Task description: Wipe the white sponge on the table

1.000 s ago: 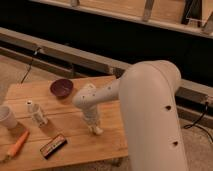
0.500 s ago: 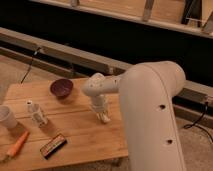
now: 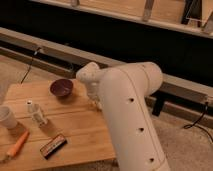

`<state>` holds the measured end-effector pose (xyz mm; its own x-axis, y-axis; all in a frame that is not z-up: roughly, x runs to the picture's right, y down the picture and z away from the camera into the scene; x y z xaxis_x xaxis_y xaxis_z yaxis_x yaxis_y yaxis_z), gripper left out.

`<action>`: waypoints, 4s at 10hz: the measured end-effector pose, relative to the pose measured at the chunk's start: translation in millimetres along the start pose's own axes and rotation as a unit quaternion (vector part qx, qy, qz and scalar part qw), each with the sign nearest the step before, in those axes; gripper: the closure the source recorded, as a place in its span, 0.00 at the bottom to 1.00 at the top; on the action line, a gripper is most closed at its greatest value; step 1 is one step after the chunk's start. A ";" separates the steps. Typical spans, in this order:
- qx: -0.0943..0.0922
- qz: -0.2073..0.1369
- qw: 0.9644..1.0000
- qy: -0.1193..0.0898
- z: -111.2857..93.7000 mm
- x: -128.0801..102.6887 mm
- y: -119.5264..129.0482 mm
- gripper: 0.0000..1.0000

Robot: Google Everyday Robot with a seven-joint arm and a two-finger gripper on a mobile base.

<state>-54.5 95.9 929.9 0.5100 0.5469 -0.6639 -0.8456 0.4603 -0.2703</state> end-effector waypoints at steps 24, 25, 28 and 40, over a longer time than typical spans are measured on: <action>-0.037 -0.351 0.933 0.066 37.0 60.0 267.3 1.00; -0.040 -0.346 0.935 0.072 42.8 70.0 260.9 1.00; -0.049 -0.317 0.943 0.087 47.4 103.9 224.8 1.00; -0.008 -0.042 0.998 0.040 27.1 82.7 -17.3 1.00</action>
<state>6.6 152.1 898.5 0.5651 0.4486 -0.6924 -0.8035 0.4897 -0.3384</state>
